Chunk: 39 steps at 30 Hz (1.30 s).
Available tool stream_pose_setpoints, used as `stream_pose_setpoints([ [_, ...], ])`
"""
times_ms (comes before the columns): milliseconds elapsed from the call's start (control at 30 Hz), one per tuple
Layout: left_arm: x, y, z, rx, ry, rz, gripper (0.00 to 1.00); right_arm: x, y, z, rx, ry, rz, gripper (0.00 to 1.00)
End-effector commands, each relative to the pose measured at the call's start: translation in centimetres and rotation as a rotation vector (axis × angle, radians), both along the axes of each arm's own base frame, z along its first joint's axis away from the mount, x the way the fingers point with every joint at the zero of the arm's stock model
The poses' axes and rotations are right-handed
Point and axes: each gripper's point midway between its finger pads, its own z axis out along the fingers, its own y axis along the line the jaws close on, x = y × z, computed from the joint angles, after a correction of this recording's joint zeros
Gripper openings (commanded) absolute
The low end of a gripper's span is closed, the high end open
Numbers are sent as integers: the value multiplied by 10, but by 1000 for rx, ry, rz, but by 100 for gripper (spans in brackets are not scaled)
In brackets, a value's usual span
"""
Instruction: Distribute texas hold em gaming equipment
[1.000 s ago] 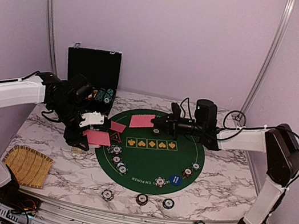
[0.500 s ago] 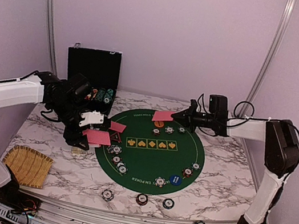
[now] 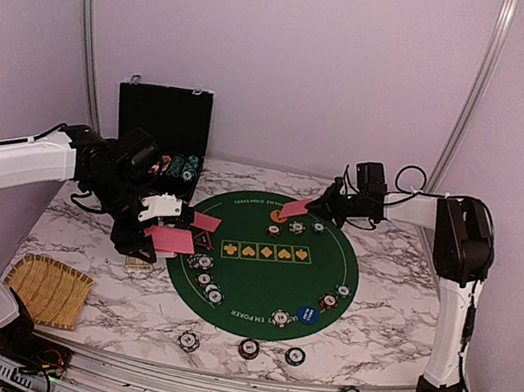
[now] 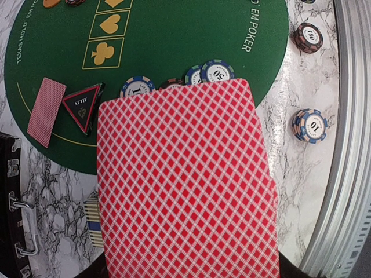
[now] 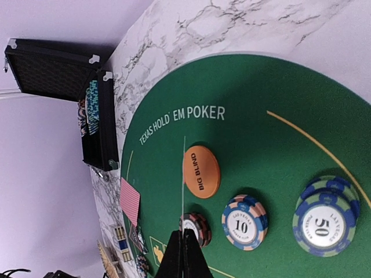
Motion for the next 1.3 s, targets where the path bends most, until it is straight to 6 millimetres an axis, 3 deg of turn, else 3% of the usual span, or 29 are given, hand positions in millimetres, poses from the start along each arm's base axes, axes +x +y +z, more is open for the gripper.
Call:
stream_pose_setpoints([
  [0,-5,2,7,-21,0,-8,37,16,0,-15,-45,5,-7,0],
  [267,-6,2,6,-19,7,-11,37,33,0,-29,-81,10,-15,0],
  [733,-7,2,6,-20,13,-11,37,31,-13,-10,-189,-44,-16,37],
  [1033,-7,1,6,-20,12,-11,37,9,-14,26,-255,-125,5,73],
  [1167,-7,1,6,-21,13,-11,37,-11,-7,44,-268,-161,25,83],
  [1267,-7,2,7,-21,12,-10,37,-34,9,61,-248,-199,63,89],
])
